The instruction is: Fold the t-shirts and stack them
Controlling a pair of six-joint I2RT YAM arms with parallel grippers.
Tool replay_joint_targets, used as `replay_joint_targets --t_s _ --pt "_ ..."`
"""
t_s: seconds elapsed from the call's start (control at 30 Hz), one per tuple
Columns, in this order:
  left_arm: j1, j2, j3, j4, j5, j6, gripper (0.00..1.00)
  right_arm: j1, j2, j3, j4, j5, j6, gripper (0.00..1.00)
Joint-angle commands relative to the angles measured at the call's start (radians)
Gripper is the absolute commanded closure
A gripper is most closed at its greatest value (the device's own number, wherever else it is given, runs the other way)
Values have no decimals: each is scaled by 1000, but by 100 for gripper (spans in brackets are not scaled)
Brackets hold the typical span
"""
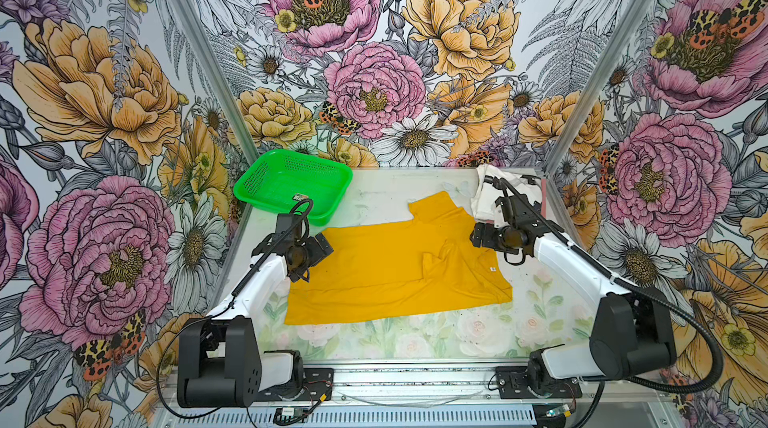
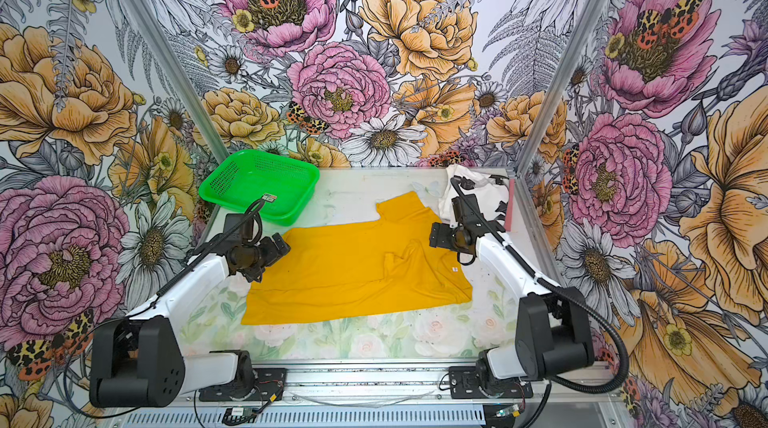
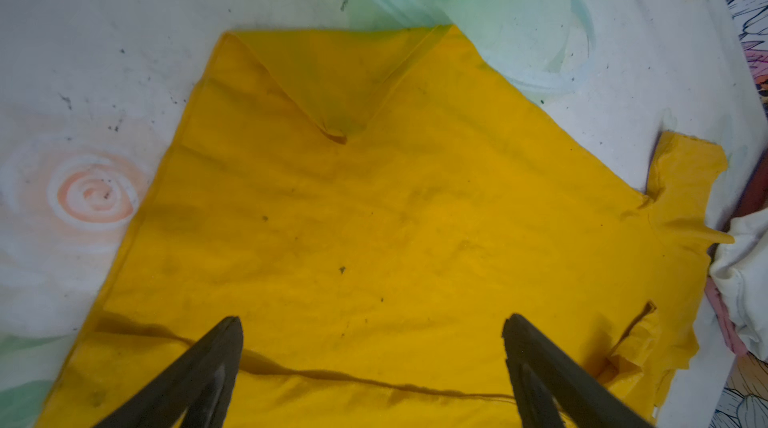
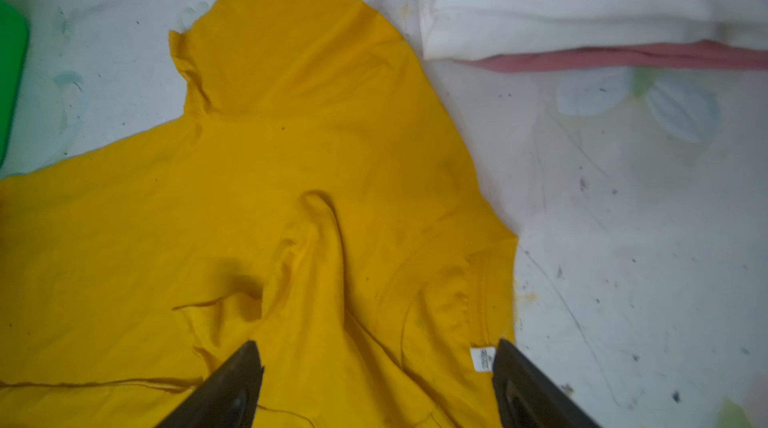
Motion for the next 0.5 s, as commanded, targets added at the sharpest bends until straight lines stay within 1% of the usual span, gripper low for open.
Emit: replay_joint_targets --t_s 0.0,0.1,0.2,0.23,0.3,0.37,0.47 --pt "-4 54 63 36 -125 82 9 -5 139 130 -1 -65 -79 17" --pt "-6 113 72 87 -149 75 18 -5 238 246 -5 -84 -80 20" --pt "-22 184 89 125 -178 63 24 -8 314 346 -12 -92 -84 21" --pt "-28 209 96 138 -189 65 29 -8 337 378 -16 -91 -89 23" --pt "-44 262 116 164 -202 67 42 -17 398 462 -36 -90 -97 28" --pt "-49 303 128 187 -192 71 51 -23 462 540 -53 -92 -111 31" --pt "-54 337 147 194 -211 67 51 -33 577 665 -82 -104 -120 32"
